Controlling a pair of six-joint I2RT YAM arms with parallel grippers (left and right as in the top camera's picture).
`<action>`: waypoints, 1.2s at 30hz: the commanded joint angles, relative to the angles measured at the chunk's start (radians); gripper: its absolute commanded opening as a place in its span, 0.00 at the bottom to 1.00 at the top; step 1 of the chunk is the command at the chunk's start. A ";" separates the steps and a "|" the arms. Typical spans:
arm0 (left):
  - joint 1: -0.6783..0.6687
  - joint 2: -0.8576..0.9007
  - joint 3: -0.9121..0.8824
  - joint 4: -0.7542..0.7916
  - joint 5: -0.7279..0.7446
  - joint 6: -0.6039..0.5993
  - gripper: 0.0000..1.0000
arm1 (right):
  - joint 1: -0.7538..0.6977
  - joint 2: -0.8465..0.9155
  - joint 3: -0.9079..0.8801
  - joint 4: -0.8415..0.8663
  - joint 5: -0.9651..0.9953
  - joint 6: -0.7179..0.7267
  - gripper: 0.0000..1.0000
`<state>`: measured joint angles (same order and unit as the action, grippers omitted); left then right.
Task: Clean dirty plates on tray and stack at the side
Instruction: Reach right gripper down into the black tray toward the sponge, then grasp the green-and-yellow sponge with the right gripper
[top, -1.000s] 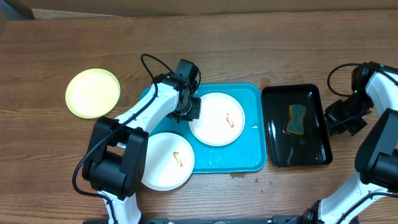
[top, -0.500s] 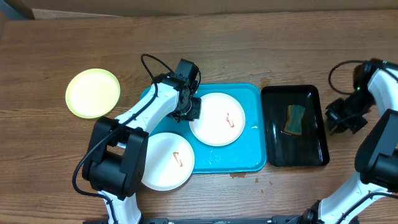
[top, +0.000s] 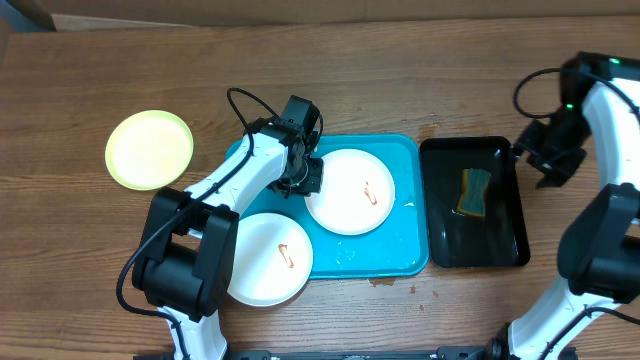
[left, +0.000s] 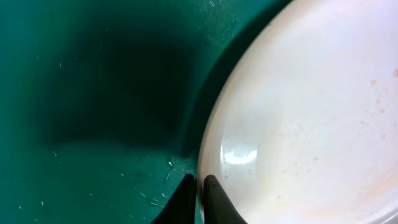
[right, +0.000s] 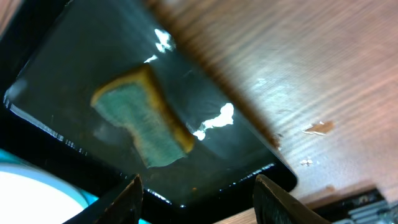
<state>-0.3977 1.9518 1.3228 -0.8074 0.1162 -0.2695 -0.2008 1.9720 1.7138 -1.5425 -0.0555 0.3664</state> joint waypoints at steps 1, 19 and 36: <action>-0.005 0.006 0.022 0.000 0.007 0.009 0.06 | 0.063 -0.013 0.007 0.026 0.000 -0.027 0.59; -0.005 0.006 0.022 0.001 0.007 0.009 0.13 | 0.253 -0.013 -0.046 0.091 0.163 0.011 0.66; -0.005 0.006 0.022 0.003 0.007 0.009 0.14 | 0.250 -0.013 -0.343 0.381 0.212 0.003 0.66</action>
<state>-0.3977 1.9518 1.3228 -0.8066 0.1162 -0.2691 0.0525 1.9720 1.4017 -1.1820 0.1406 0.3653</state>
